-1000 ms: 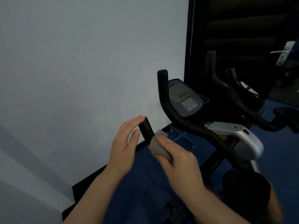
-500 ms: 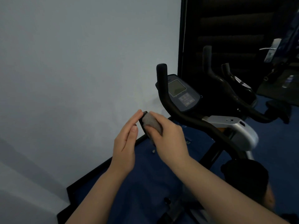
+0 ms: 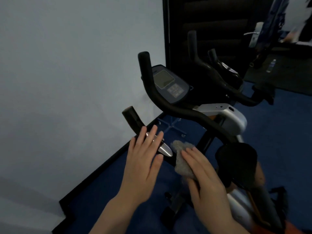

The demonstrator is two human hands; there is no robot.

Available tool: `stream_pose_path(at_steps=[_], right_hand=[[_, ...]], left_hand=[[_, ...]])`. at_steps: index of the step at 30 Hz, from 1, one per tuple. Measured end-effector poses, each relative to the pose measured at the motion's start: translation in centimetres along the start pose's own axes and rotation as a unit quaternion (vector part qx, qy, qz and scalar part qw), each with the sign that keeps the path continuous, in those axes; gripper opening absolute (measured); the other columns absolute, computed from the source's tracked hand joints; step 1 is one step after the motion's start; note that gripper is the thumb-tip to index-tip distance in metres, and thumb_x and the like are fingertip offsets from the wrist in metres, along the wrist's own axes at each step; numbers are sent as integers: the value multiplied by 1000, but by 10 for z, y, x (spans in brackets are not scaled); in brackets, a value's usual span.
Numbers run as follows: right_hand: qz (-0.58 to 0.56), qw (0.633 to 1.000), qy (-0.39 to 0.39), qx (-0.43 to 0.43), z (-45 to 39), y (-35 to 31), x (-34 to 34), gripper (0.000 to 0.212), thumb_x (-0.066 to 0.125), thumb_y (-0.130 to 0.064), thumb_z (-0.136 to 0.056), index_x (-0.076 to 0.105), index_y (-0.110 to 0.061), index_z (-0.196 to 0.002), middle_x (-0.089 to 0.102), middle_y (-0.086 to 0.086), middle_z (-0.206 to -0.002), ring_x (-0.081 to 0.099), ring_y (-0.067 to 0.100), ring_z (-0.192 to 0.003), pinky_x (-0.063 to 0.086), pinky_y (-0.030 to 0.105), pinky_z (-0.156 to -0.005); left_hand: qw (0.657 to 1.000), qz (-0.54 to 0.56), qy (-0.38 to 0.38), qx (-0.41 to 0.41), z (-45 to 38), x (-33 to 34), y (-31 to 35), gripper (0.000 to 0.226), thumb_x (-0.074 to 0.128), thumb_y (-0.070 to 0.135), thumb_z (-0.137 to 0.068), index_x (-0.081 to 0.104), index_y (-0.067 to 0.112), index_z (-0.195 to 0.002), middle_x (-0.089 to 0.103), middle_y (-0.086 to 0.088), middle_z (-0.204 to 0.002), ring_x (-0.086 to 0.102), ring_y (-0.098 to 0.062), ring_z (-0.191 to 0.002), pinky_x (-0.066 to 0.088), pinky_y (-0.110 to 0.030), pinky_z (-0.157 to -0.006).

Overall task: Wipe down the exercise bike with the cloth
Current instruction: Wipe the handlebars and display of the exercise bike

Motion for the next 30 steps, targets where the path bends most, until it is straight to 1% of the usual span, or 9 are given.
stream_pose_path(at_steps=[3,7,11,14,17,20,24,28,30], right_hand=[[-54,997,39,48,9,2,7,65,65,5,-84,45,-19,-141,39,-8,-151,28,5,-144,22,21,-117],[-166,972,100,134,9,1,17,57,53,-5,-93,41,-31,-142,33,-15,-154,22,-2,-145,18,12,-115],[-191,945,176,198,5,9,13,54,52,-12,-97,38,-45,-138,32,-19,-153,23,-9,-141,21,4,-108],[-189,949,174,183,10,-1,24,55,51,-18,-96,36,-49,-138,28,-26,-153,22,-9,-142,23,6,-109],[-169,958,168,161,7,2,24,62,54,-5,-96,37,-46,-139,30,-14,-156,23,-4,-144,24,10,-112],[-221,916,238,236,-3,12,19,52,49,-14,-99,36,-51,-133,36,-12,-153,30,-3,-141,28,18,-115],[-209,924,226,225,6,-3,32,46,44,-30,-95,33,-49,-136,30,-18,-154,22,-8,-142,22,8,-111],[-204,934,190,223,-6,6,20,47,47,-18,-100,35,-54,-128,24,-16,-156,19,-16,-139,23,-1,-103],[-197,936,178,233,-5,3,20,47,47,-19,-100,34,-54,-128,25,-14,-157,20,-12,-140,24,5,-108]], left_hand=[[999,48,14,-19,0,4,-1,45,17,40,-106,36,33,-146,26,18,-158,8,-13,-151,-1,-37,-122],[994,100,33,-14,-1,3,-2,42,19,40,-106,44,34,-139,36,22,-150,14,-14,-150,21,-57,-117],[993,108,36,3,-3,4,-2,43,20,41,-106,47,31,-138,36,24,-149,14,-13,-150,17,-35,-121],[993,110,33,6,-1,4,-1,45,20,43,-106,47,29,-139,33,27,-149,13,-12,-150,12,-21,-119],[994,107,23,9,-1,5,-3,47,19,45,-106,47,28,-140,32,28,-150,11,-11,-150,12,-21,-119],[995,98,17,18,-2,4,-5,49,19,45,-106,48,26,-140,33,25,-150,11,-11,-150,12,-23,-119],[994,104,11,21,-1,5,-7,49,19,46,-106,47,26,-141,32,27,-150,11,-11,-150,11,-19,-118],[994,103,7,29,-3,4,-7,47,20,44,-106,46,28,-142,32,27,-151,11,-11,-150,12,-22,-119],[994,101,-2,29,-2,3,-7,46,20,43,-105,44,29,-142,31,26,-151,11,-10,-150,13,-26,-120]])
Point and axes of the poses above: each hand's wrist, its own z-axis away from the middle knuckle, its own x-axis out of the palm, y = z × x, the point moved 5 cm from there along -z, towards the middle knuckle
